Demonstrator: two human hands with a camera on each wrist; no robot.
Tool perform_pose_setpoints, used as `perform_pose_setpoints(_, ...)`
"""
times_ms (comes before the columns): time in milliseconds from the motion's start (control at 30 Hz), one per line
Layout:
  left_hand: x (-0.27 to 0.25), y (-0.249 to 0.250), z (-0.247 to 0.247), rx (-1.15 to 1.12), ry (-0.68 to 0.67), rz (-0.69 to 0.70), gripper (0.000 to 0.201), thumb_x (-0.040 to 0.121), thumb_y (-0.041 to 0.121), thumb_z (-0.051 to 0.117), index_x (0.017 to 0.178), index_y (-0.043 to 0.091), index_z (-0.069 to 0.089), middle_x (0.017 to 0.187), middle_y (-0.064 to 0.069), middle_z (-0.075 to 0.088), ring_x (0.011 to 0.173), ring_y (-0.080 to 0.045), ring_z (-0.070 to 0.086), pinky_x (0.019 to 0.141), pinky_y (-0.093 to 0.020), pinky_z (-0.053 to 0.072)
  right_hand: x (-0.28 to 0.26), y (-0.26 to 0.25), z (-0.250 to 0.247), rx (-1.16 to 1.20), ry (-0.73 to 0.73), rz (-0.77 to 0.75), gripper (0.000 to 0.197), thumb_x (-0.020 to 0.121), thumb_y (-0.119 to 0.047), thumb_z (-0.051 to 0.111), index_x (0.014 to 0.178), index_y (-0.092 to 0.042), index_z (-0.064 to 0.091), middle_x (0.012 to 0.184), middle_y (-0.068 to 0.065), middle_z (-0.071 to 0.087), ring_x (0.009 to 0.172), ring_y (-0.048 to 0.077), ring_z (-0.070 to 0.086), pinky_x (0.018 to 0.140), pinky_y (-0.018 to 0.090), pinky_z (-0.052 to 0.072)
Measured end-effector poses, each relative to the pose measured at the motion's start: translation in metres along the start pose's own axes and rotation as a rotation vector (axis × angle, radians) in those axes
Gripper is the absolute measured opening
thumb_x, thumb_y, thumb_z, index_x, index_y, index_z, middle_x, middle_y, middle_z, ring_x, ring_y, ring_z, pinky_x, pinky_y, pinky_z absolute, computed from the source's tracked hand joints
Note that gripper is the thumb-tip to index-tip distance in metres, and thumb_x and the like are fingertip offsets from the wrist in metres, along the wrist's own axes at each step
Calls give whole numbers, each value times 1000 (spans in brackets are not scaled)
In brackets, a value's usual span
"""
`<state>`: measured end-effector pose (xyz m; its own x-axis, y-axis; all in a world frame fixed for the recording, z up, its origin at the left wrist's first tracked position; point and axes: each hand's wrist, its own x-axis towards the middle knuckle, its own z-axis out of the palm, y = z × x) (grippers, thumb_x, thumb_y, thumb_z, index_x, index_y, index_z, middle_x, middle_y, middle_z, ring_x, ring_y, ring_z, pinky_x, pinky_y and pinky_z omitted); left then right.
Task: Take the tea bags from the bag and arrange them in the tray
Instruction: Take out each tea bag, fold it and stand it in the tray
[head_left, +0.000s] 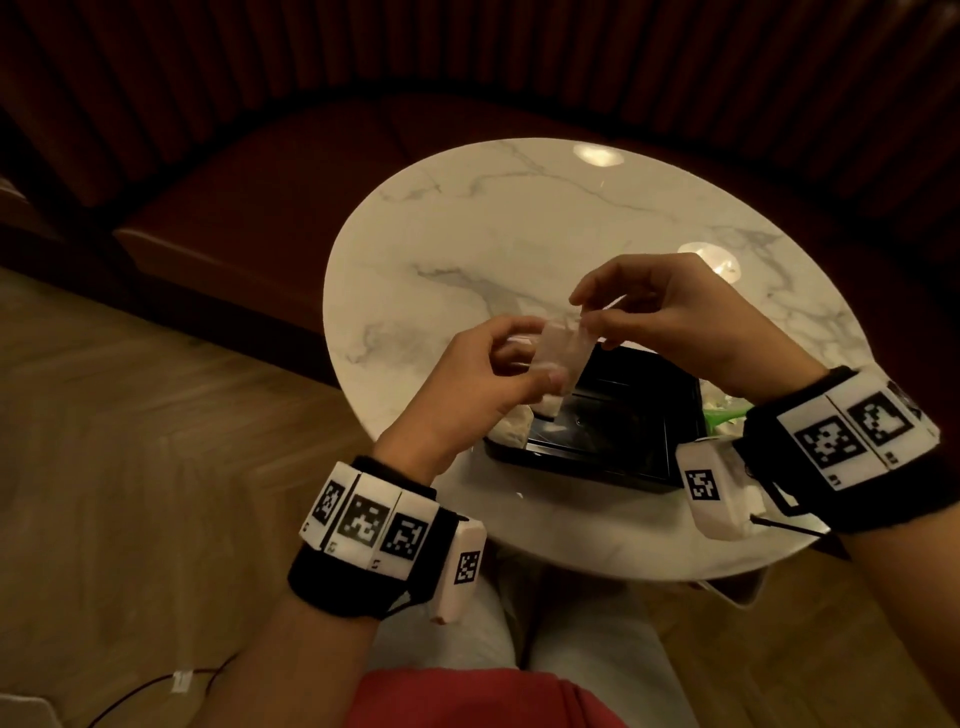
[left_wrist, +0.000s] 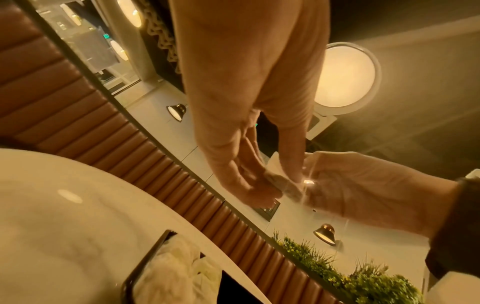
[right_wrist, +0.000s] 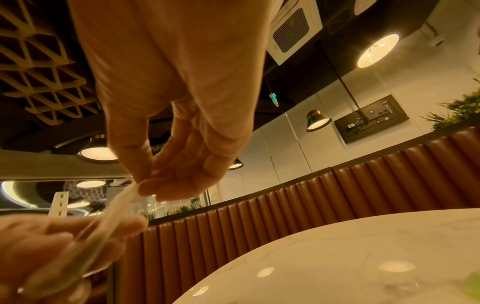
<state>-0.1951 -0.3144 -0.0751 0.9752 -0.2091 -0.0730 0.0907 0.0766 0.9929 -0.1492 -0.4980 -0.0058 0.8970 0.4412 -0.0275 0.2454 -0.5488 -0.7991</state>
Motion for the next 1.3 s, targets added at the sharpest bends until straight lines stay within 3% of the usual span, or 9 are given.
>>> perform_pose_setpoints(133,2,-8,-2,-28,33,3,18,85,5,70,102,11,71,93,-1,74,89,-14,70,81,-30,58,-4,-2,0,-25,-40,-23,22,91,-11,61,101,-30,65,96,-4,67,80,5,69,78,17,55)
perform_pose_setpoints(333,3,-12,-1,-27,29,19,19,85,-2,70,101,7,70,97,-5,71,89,-18,70,80,-32,59,-2,1,3,-140,-47,-17,19,88,-23,65,106,-18,71,83,-16,69,69,6,70,71,17,56)
perform_pose_setpoints(400,4,-14,0,-53,22,4,21,83,-2,71,102,9,70,97,-6,71,88,-18,71,79,-30,59,0,2,4,-150,-35,-33,17,88,-25,64,103,-21,70,83,-17,69,70,6,70,71,18,56)
perform_pose_setpoints(600,5,-21,1,-50,4,-58,20,85,0,69,97,15,67,90,-1,69,83,-10,68,73,-20,54,8,12,9,-165,-46,-52,19,92,-21,63,107,-14,71,93,-5,72,79,7,70,75,22,57)
perform_pose_setpoints(767,12,-38,-7,240,141,-134,41,83,12,76,119,16,58,104,-1,56,90,-12,55,71,-8,46,15,42,20,-293,0,13,15,92,-14,65,104,-12,73,92,1,73,78,12,69,74,24,56)
perform_pose_setpoints(833,12,-45,-10,332,183,-152,42,87,14,71,126,11,56,108,-2,55,96,-13,55,77,-13,46,17,54,26,-379,-25,43,13,90,-14,67,101,-13,73,91,3,73,78,10,65,72,15,50)
perform_pose_setpoints(967,11,-53,-12,465,164,-188,38,94,11,61,132,10,56,121,-8,59,112,-22,57,90,-24,43,24,69,36,-502,-155,161,12,90,-20,68,99,-12,69,93,2,69,85,14,62,67,15,41)
perform_pose_setpoints(1133,10,-56,-12,518,134,-220,43,94,0,54,136,11,53,116,-10,62,107,-30,61,84,-26,45,39,77,46,-580,-261,231,15,87,-25,72,95,-13,72,78,-8,59,70,4,52,57,10,34)
perform_pose_setpoints(1300,11,-60,-14,492,142,-232,44,94,2,55,136,15,53,113,-10,63,97,-27,63,83,-32,51,51,83,52,-506,-168,261,8,85,-20,74,87,-12,71,66,-12,54,59,-3,48,48,4,34)
